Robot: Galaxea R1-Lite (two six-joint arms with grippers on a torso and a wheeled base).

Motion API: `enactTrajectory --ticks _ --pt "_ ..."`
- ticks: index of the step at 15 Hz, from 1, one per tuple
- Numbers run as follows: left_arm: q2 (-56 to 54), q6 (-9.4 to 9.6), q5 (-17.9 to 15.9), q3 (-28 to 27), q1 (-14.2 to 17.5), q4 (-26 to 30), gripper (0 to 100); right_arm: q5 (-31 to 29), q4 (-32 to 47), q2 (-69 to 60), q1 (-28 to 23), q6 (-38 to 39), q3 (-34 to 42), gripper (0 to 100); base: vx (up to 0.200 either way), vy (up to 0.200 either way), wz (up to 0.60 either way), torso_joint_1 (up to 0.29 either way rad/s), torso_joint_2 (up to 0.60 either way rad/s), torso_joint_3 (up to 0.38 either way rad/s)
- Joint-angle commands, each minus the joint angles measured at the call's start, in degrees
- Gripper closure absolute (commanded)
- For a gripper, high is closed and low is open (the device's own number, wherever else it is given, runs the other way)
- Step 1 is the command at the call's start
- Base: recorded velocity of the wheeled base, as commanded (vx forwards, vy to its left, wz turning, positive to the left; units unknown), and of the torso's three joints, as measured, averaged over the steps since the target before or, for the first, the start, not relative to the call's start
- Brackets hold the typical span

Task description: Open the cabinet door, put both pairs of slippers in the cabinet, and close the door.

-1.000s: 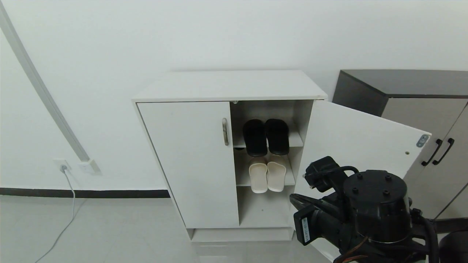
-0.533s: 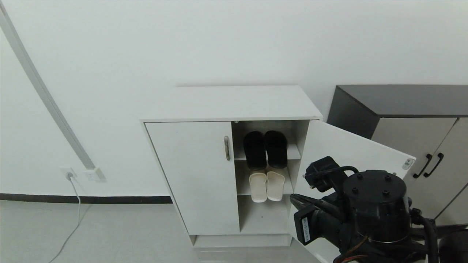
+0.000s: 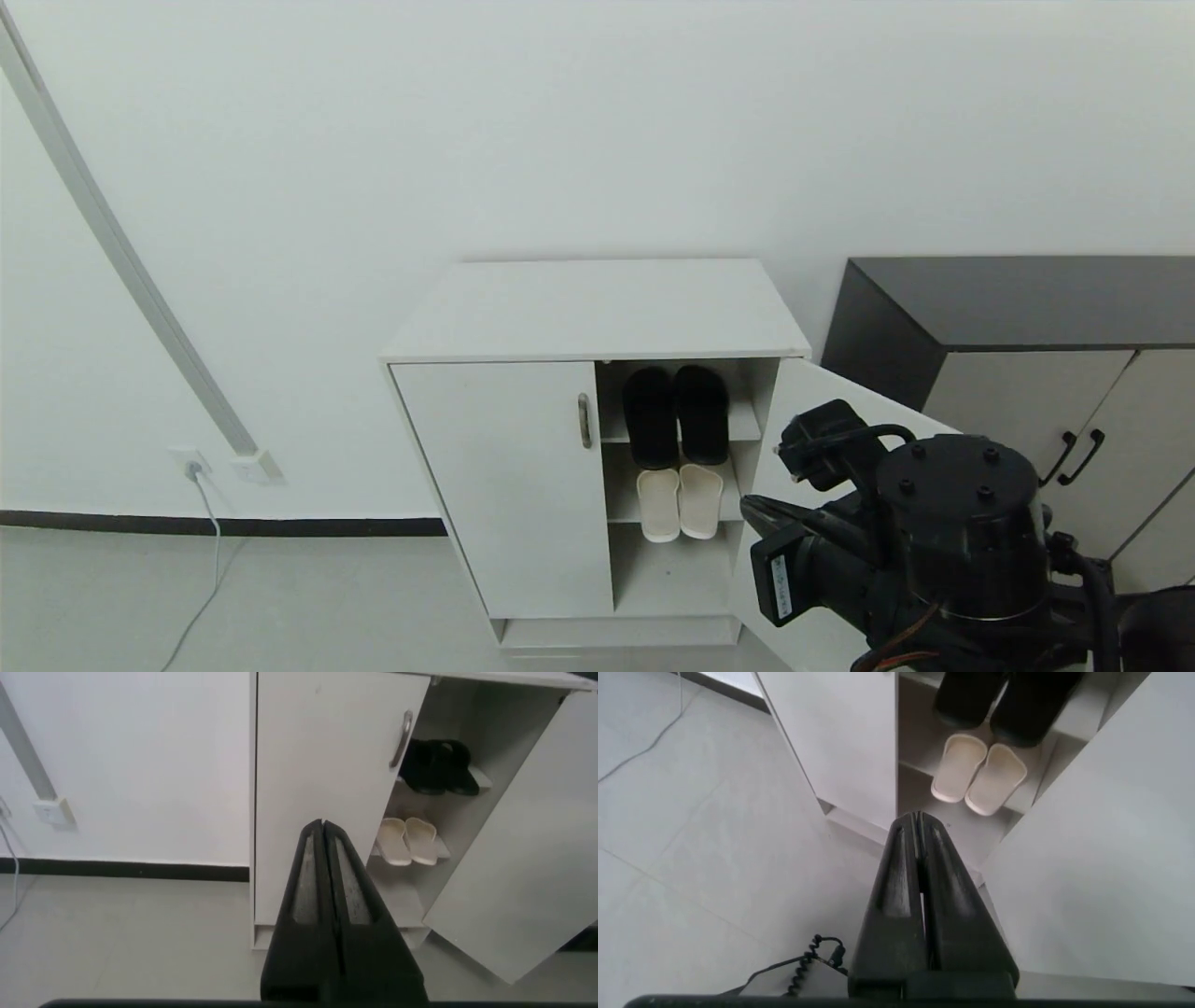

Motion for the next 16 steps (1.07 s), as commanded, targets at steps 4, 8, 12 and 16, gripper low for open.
enactTrajectory --ticks 4,8,12,16 --pt "0.09 -0.04 0.10 0.01 0.01 -0.01 100 -0.01 -0.05 0.09 0.01 -0.01 0.07 100 0.000 0.000 0.00 0.254 -0.57 -0.317" --pt "0.09 -0.04 0.10 0.01 0.01 -0.01 100 -0.01 -0.05 -0.09 0.01 -0.01 -0.01 100 0.000 0.000 0.00 0.190 -0.41 -0.221" --pt "0.09 -0.04 0.10 0.01 0.01 -0.01 100 -0.10 -0.05 -0.79 -0.16 -0.01 0.07 100 0.000 0.000 0.00 0.173 -0.37 -0.198" --pt "0.09 -0.04 0.10 0.01 0.01 -0.01 100 -0.01 -0.05 -0.79 -0.16 -0.19 0.51 100 0.000 0.000 0.00 0.143 -0.32 -0.165"
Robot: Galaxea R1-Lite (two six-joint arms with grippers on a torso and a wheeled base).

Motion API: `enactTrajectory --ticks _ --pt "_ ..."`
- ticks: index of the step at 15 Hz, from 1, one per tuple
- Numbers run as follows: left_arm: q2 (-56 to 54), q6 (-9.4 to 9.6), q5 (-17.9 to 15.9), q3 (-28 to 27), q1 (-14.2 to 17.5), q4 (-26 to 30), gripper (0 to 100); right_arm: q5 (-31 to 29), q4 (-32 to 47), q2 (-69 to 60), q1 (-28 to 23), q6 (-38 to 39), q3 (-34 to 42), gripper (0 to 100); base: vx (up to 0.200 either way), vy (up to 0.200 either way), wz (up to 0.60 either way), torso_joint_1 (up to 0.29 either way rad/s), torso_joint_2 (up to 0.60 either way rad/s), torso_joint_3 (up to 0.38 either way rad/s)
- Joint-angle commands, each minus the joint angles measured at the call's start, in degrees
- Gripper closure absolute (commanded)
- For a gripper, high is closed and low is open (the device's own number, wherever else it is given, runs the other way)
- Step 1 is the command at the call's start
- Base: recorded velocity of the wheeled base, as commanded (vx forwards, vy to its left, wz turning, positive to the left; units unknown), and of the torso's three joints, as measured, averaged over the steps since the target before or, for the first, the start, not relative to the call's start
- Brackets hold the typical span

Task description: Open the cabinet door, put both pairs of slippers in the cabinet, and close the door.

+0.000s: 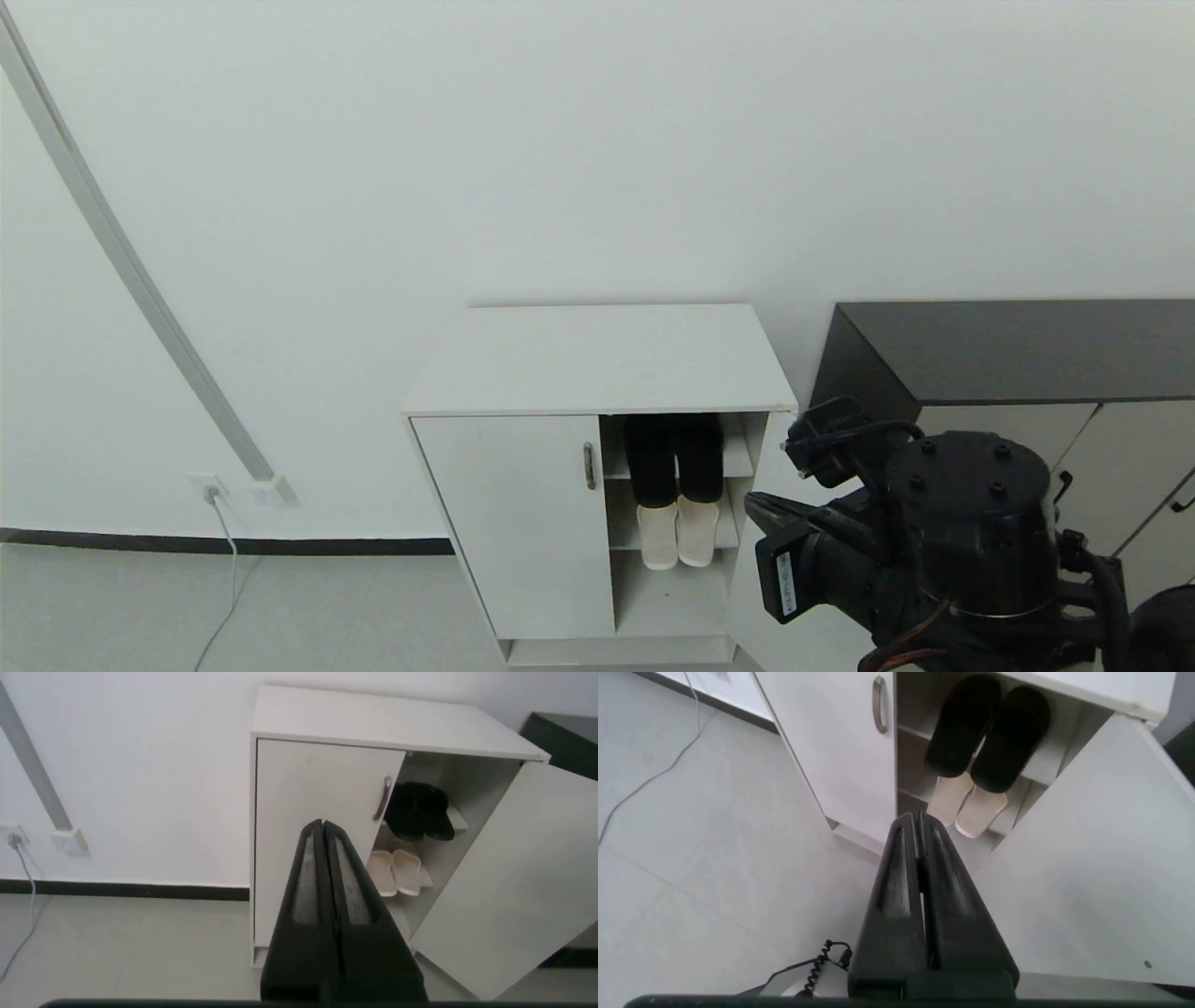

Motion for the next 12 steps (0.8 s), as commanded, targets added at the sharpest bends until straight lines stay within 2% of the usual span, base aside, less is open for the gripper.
enactTrajectory --ticks 1,5,12 --pt "0.09 -0.01 0.02 0.01 0.01 -0.01 100 0.07 -0.08 -0.16 0.03 -0.22 0.41 100 0.000 0.000 0.00 0.041 -0.07 -0.036" --pt "0.09 -0.01 0.02 0.01 0.01 -0.01 100 0.07 -0.08 0.11 0.03 -0.66 0.59 100 0.000 0.000 0.00 0.000 0.00 0.000" --pt "0.09 -0.01 0.02 0.01 0.01 -0.01 100 0.07 -0.34 0.11 0.03 -0.66 0.94 100 0.000 0.000 -0.60 0.004 0.00 -0.004"
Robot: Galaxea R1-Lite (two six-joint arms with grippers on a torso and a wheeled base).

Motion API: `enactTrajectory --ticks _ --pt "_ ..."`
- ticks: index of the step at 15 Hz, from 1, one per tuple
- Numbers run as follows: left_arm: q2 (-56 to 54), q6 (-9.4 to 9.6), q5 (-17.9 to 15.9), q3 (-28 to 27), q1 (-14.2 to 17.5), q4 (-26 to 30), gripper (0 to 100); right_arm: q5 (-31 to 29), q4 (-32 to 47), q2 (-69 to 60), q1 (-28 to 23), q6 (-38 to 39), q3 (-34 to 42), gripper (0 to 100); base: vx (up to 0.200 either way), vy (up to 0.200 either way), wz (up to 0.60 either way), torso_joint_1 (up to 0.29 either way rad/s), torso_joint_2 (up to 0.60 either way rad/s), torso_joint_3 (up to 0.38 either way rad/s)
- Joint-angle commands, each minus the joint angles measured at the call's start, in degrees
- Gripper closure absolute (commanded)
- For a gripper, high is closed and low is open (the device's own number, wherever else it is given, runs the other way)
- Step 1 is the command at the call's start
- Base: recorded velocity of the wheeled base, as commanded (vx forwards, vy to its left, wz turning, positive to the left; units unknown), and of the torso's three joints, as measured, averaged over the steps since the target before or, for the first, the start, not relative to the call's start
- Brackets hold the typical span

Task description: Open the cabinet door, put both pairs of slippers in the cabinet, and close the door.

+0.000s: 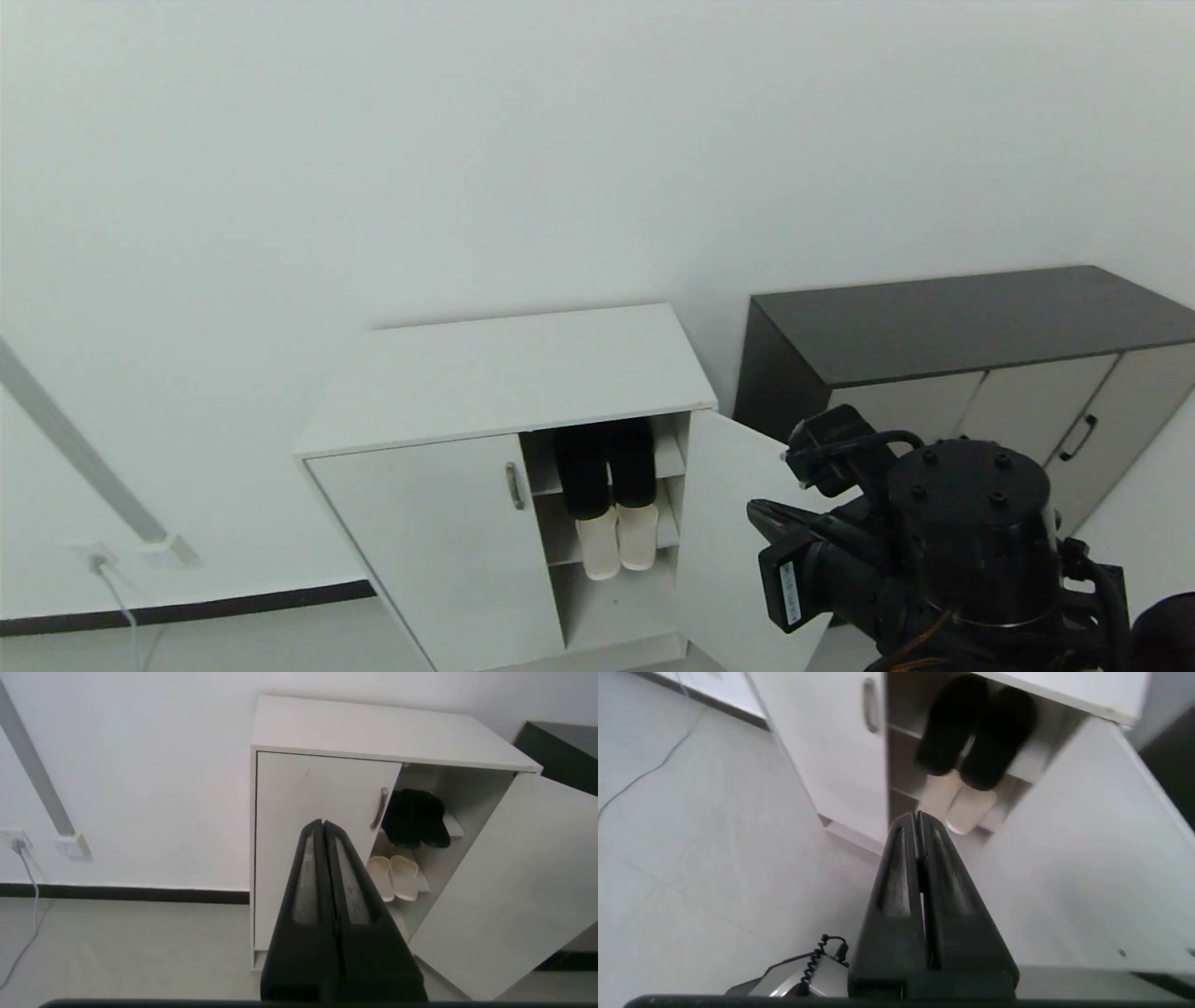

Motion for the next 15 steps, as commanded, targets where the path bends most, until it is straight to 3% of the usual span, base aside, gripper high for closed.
enactTrajectory --ticks 1,11,15 --pt "0.09 -0.01 0.04 0.01 0.09 -0.04 100 0.01 0.01 0.11 0.00 0.01 0.00 100 0.000 0.000 -0.60 0.007 -0.01 -0.002" --pt "0.09 -0.01 0.04 0.01 0.09 -0.04 100 0.01 -2.10 0.20 -0.36 -1.31 1.05 100 0.000 0.000 0.00 0.000 0.00 0.000" --pt "0.09 0.08 0.04 0.01 0.09 -0.04 100 0.01 -2.36 0.81 -0.88 -1.57 0.97 100 -0.200 0.000 0.00 0.007 0.00 0.000"
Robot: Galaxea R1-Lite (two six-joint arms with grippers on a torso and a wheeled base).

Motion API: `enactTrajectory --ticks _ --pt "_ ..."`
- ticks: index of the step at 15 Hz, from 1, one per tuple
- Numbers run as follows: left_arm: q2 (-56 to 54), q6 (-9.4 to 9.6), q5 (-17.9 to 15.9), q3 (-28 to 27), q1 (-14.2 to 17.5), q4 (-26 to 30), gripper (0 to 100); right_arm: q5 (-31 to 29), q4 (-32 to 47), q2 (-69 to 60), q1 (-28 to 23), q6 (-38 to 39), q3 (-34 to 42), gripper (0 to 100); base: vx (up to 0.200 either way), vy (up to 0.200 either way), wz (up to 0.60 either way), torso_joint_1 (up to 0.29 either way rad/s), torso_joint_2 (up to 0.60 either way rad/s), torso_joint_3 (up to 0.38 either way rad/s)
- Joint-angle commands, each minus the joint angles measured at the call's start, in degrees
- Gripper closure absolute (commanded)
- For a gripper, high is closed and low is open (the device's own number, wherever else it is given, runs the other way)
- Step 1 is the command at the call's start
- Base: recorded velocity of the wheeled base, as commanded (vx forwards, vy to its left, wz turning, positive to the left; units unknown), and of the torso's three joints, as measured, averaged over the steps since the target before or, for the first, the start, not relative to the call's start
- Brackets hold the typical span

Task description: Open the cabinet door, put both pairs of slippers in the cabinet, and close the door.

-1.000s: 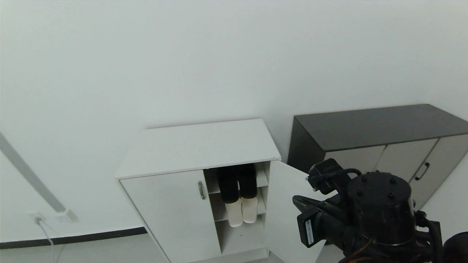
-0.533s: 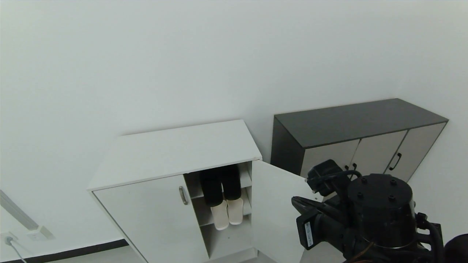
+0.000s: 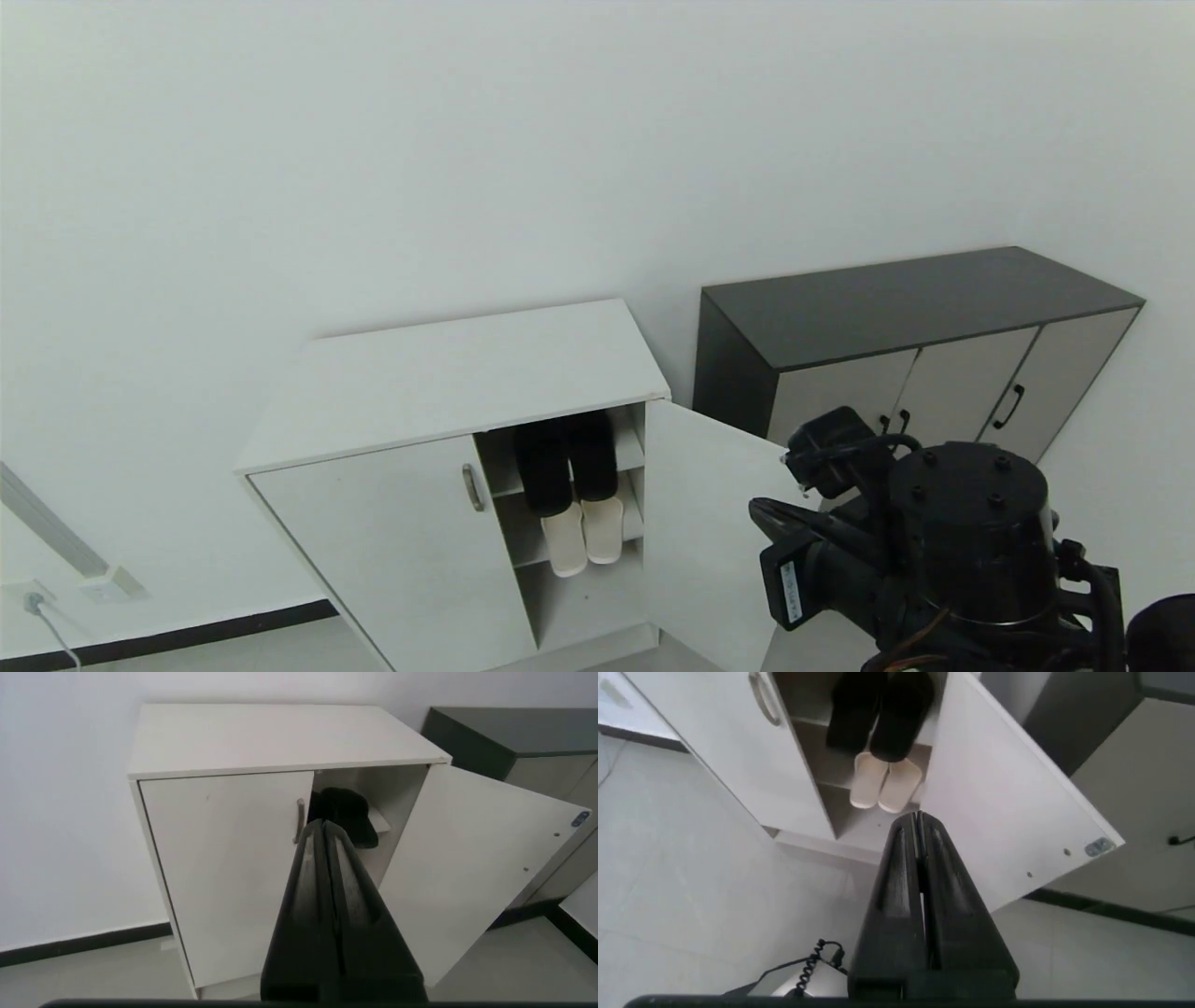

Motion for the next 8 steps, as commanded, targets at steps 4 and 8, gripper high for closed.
enactTrajectory --ticks 4,8 --pt "0.09 -0.10 0.08 0.01 0.01 -0.04 100 -0.01 -0.97 0.44 -4.05 -2.30 -0.70 100 -0.100 0.000 0.00 -0.007 0.00 0.001" --pt "0.09 -0.10 0.17 0.01 0.01 -0.04 100 0.60 -1.85 5.01 -12.58 -2.91 -7.55 100 0.000 0.000 0.00 0.000 0.00 0.000"
